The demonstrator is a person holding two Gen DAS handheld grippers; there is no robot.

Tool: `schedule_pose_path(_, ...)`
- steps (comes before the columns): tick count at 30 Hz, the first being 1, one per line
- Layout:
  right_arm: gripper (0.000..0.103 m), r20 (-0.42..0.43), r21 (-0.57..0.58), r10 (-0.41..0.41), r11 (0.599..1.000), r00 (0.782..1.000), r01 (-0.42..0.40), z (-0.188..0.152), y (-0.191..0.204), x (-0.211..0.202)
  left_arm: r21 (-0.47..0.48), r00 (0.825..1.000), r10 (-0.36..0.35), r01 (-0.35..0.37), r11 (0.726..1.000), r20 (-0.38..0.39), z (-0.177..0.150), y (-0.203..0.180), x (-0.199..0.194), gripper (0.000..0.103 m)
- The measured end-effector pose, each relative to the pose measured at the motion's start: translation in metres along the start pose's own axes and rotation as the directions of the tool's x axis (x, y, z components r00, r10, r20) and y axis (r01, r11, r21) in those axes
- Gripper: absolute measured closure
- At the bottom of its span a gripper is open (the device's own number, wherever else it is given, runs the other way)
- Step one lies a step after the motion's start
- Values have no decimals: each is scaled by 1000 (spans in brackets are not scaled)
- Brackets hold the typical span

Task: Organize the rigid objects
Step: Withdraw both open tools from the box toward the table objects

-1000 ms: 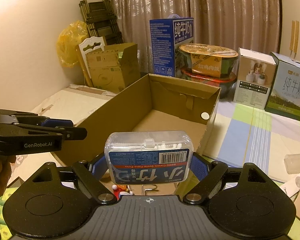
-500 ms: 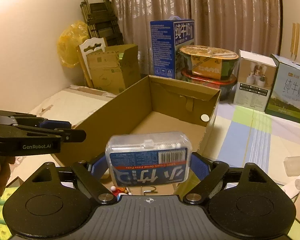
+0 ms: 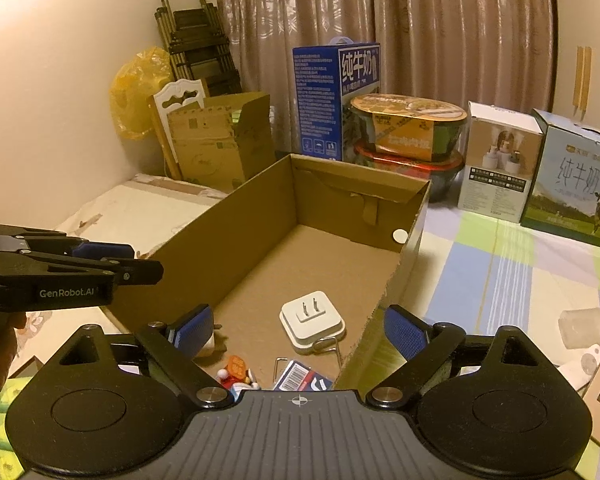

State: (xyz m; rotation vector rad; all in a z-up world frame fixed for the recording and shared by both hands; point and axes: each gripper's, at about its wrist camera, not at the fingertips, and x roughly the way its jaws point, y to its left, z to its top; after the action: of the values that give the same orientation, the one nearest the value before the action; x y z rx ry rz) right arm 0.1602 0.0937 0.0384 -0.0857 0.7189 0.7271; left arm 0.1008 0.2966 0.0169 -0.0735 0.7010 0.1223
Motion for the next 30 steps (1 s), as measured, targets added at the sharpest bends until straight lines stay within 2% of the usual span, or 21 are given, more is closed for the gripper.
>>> schedule_pose_path(9, 14, 23, 15, -14, 1000, 1000, 14, -4, -4, -21, 4, 1000, -7, 7, 1000, 7, 2, -13, -14, 64)
schedule_pose_path(14, 14, 29, 31, -33, 999, 999, 32, -8, -11, -38, 12, 1000, -12, 11, 1000, 13, 3, -26, -25, 48)
schedule_pose_path(30, 14, 86, 117, -127, 986, 988, 117, -27, -48, -112, 47, 997, -69, 67, 997, 45, 7, -83, -57, 15)
